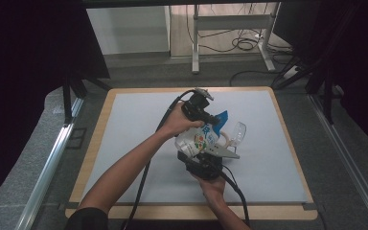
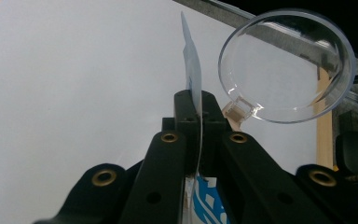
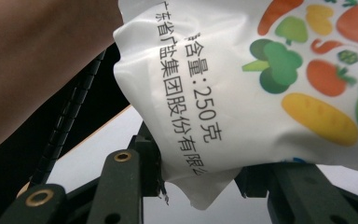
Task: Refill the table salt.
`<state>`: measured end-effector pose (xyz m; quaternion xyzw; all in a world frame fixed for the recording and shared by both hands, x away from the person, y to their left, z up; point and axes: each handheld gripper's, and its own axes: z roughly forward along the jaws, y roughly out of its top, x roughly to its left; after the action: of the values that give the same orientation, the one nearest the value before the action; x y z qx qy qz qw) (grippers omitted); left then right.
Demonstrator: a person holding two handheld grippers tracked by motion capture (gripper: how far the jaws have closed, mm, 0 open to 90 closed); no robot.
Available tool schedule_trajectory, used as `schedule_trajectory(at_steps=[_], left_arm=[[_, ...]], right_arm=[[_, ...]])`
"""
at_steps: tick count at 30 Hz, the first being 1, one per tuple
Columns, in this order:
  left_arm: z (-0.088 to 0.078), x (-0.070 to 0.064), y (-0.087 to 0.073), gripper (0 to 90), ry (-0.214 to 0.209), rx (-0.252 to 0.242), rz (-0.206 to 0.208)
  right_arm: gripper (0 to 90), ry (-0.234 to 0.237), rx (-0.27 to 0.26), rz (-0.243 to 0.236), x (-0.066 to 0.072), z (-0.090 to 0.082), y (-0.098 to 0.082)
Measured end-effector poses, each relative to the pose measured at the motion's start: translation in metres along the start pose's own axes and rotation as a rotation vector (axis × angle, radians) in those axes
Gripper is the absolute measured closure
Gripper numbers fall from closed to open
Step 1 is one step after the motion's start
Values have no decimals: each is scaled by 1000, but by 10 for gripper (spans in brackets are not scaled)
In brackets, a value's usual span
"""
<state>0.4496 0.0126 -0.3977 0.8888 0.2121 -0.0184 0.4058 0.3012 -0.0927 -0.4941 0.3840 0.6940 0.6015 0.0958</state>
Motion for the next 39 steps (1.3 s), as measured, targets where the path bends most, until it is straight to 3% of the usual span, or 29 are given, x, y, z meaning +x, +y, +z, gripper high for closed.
schedule_trajectory(at_steps=[24,39], left_arm=[[0,1,1,896,-10,7,10],[8,2,3,896,-26,10,3]], right_arm=[[598,15,-21,11,0,-5,2],[599,-37,-29,12,4,-4,4]])
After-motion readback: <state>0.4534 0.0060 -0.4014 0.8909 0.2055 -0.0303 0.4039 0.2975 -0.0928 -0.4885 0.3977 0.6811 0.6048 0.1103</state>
